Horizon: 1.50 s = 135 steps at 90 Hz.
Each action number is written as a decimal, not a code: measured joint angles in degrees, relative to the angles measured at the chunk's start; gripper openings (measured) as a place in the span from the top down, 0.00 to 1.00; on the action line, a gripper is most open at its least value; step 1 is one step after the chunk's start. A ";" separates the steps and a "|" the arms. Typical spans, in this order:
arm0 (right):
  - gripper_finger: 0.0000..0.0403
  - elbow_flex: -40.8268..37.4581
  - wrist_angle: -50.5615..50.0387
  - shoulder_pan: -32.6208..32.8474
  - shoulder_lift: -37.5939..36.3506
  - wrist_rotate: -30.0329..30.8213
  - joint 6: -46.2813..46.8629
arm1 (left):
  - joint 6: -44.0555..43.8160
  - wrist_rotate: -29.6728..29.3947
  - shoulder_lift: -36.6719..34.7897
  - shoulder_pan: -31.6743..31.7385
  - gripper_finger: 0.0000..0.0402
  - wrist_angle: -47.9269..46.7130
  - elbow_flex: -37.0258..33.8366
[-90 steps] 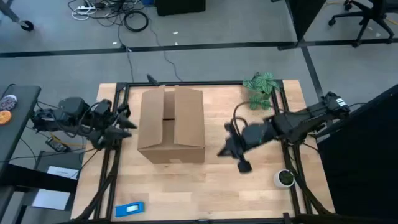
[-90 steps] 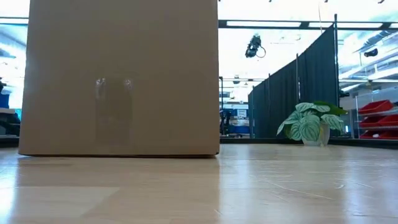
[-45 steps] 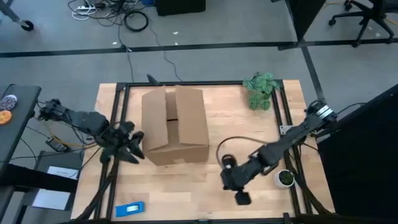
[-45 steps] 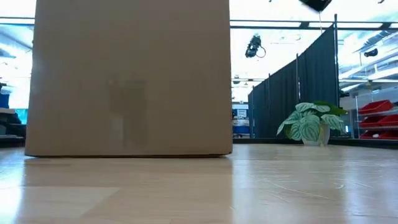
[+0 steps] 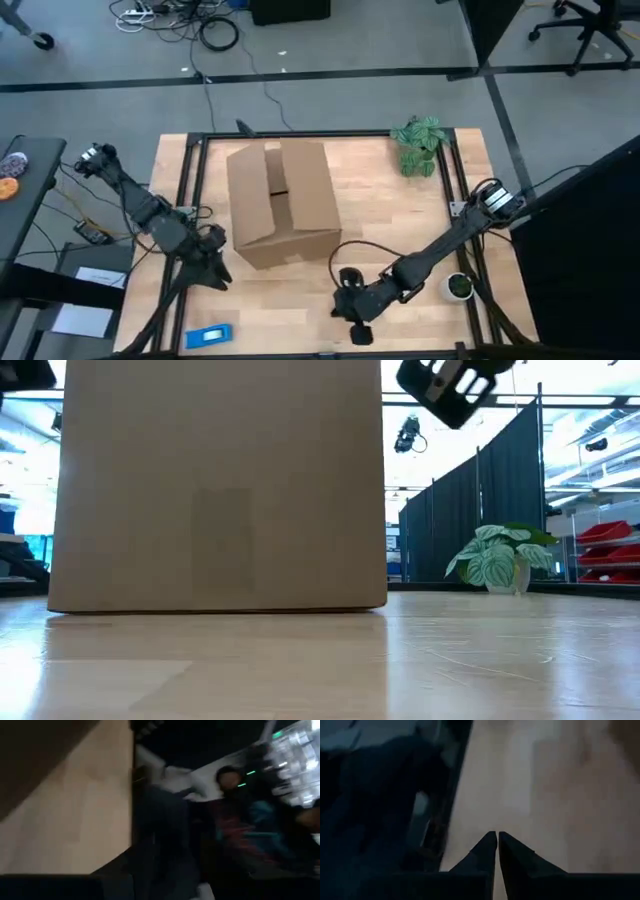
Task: Wrap mug
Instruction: Close the cardboard box
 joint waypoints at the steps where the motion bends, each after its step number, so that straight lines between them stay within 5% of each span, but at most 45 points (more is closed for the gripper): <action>1: 1.00 0.00 0.07 -0.01 0.00 0.93 -0.01 | 0.43 -0.15 0.25 -0.05 0.65 0.23 0.00; 20: 1.00 0.02 -0.74 -1.20 -0.02 15.12 -0.18 | 12.12 -7.24 7.33 1.64 0.65 0.63 0.04; 62: 1.00 0.02 -14.53 -8.55 -0.42 22.52 0.67 | 30.19 -17.81 13.14 16.54 0.65 3.04 0.04; 112: 1.00 0.04 -21.95 -29.74 0.98 21.49 -5.67 | 32.15 -42.88 13.09 35.53 0.65 2.52 0.04; 135: 1.00 0.01 -10.03 -35.92 1.36 17.55 -15.69 | 30.62 -47.15 13.09 38.47 0.65 2.70 0.04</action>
